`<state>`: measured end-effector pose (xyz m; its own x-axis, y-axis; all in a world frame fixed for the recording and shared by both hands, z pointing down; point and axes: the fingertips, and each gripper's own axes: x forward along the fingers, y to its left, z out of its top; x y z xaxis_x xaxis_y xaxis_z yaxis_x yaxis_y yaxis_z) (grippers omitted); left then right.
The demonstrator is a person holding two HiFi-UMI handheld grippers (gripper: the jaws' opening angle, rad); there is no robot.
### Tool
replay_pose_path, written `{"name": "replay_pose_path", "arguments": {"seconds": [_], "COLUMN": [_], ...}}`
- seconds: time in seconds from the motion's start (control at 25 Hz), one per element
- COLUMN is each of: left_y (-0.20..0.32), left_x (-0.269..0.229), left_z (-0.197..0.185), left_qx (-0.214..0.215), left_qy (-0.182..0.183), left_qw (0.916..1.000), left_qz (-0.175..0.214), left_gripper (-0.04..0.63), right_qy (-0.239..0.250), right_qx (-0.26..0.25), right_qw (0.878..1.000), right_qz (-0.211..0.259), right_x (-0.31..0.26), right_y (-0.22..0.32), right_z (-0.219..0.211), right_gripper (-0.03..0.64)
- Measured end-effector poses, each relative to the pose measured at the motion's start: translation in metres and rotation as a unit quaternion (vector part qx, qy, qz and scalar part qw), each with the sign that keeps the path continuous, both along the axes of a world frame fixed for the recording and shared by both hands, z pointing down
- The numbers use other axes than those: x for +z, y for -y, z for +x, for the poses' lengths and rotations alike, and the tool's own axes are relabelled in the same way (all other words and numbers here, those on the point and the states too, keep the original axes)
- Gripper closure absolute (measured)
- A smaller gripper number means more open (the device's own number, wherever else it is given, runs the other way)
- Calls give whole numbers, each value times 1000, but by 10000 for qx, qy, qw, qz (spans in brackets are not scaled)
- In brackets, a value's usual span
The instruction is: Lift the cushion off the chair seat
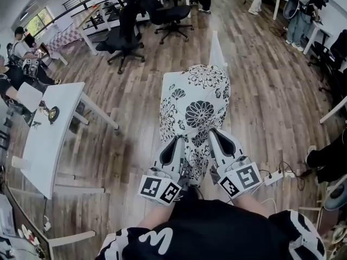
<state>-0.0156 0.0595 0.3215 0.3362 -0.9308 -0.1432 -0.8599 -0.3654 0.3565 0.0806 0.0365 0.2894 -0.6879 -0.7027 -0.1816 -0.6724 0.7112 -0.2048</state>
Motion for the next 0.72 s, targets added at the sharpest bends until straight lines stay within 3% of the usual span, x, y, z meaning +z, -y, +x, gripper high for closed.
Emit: {"name": "replay_pose_path", "arguments": {"seconds": [0.44, 0.72], "left_y": [-98, -117], "left_x": [14, -13], "left_z": [31, 37], "left_qx": [-208, -159], "left_qy": [-79, -151], "left_qw": [9998, 9997], "left_qz": [12, 72], "left_gripper": [578, 578], "right_qy": [94, 25], "right_qx": [-88, -33], "right_qw": [9998, 9999], "right_qz": [-127, -163], "right_x": [21, 1], "right_y": [-92, -111], "right_z": [39, 46], "right_gripper": [595, 595]}}
